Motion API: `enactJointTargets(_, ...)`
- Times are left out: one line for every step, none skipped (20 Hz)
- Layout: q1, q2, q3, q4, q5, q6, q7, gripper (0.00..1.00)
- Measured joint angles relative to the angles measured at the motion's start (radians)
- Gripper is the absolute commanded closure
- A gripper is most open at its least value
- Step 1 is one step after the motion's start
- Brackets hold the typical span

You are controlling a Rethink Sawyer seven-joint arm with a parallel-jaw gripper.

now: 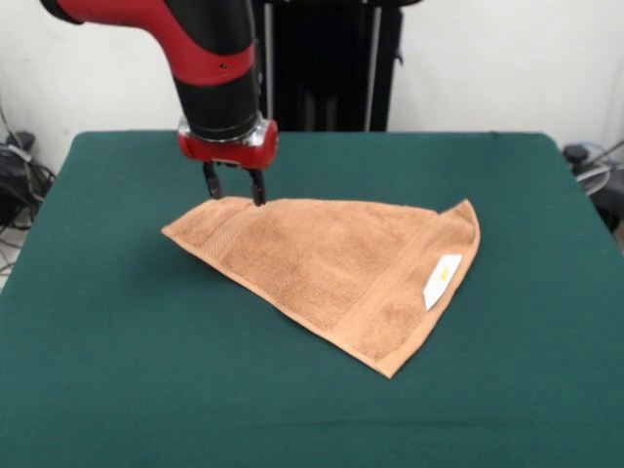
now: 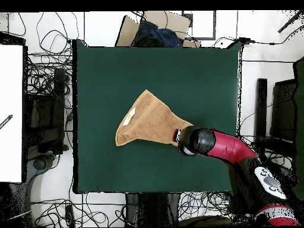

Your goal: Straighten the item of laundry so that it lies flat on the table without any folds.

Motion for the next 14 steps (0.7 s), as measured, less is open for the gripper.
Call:
enactJointTargets(0.000,-0.001,0.000,0.000,0.000,0.000,0.000,0.00)
enactJointTargets(0.000,-0.004,0.000,0.000,0.000,0.000,0.000,0.00)
enactJointTargets(0.000,-0.007,0.000,0.000,0.000,0.000,0.000,0.00)
enactJointTargets(0.000,-0.009,0.000,0.000,0.000,0.000,0.000,0.00)
enactJointTargets(0.000,-0.015,0.000,0.000,0.000,0.000,0.000,0.00)
enactJointTargets(0.000,-0.018,0.000,-0.001,0.000,0.000,0.000,0.00)
enactJointTargets(0.000,-0.021,0.000,-0.001,0.000,0.000,0.000,0.00)
enactJointTargets(0.000,-0.023,0.000,-0.001,0.000,0.000,0.000,0.00)
enactJointTargets(0.000,-0.027,0.000,-0.001,0.000,0.000,0.000,0.00)
enactJointTargets(0.000,-0.030,0.000,-0.002,0.000,0.000,0.000,0.00)
enactJointTargets(0.000,-0.034,0.000,-0.002,0.000,0.000,0.000,0.00)
enactJointTargets(0.001,-0.042,0.000,-0.004,0.000,0.000,0.000,0.00)
enactJointTargets(0.001,-0.047,0.000,-0.005,0.000,0.000,0.000,0.00)
enactJointTargets(0.002,-0.054,0.000,-0.009,0.000,0.000,0.000,0.00)
